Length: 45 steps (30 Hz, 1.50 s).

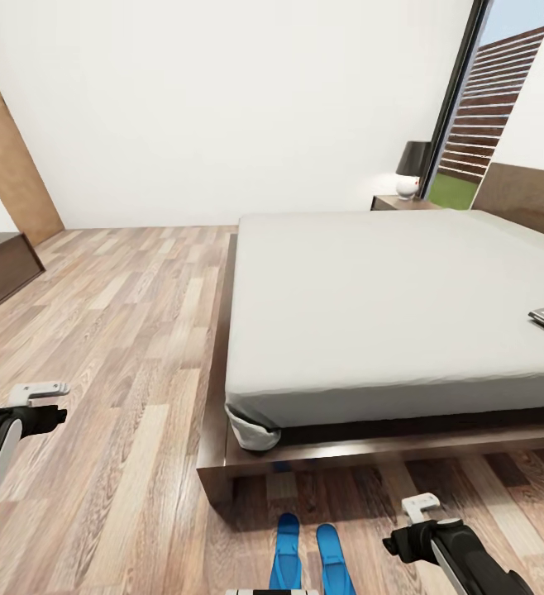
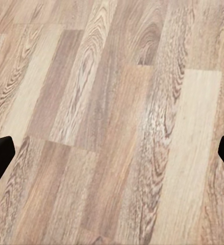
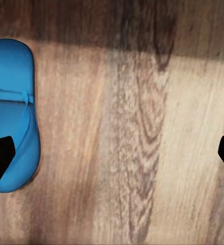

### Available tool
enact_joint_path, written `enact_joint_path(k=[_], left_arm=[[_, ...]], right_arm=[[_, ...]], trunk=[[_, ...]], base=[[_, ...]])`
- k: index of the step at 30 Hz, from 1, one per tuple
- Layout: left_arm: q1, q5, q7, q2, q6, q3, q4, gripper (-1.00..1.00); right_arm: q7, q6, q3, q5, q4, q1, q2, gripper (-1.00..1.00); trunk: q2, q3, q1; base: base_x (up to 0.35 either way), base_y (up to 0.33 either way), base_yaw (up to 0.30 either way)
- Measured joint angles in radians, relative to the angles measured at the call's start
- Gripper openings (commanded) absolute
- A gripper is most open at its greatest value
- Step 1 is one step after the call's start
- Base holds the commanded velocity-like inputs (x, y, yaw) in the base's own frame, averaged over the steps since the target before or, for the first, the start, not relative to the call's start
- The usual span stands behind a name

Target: In the bedroom, move the book from the bed onto either nightstand, and place the two sandals side by side next to the bed.

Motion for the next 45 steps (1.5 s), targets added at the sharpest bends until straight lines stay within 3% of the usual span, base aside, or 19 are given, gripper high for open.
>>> enact_joint_path(k=[27,45], left_arm=[[0.000,0.002,0.029,-0.001,-0.002,-0.025,-0.002,1.00],[0.001,0.001,0.041,-0.001,-0.003,-0.027,0.000,1.00]], right_arm=[[0.000,-0.001,0.000,0.009,0.001,0.000,0.004,1.00],[-0.004,-0.001,0.002,0.011,0.003,0.000,0.009,1.00]], trunk=[[0.000,0.000,0.000],[0.004,0.070,-0.008]], base=[[-0.081,0.000,0.000],[-0.001,0.000,0.000]])
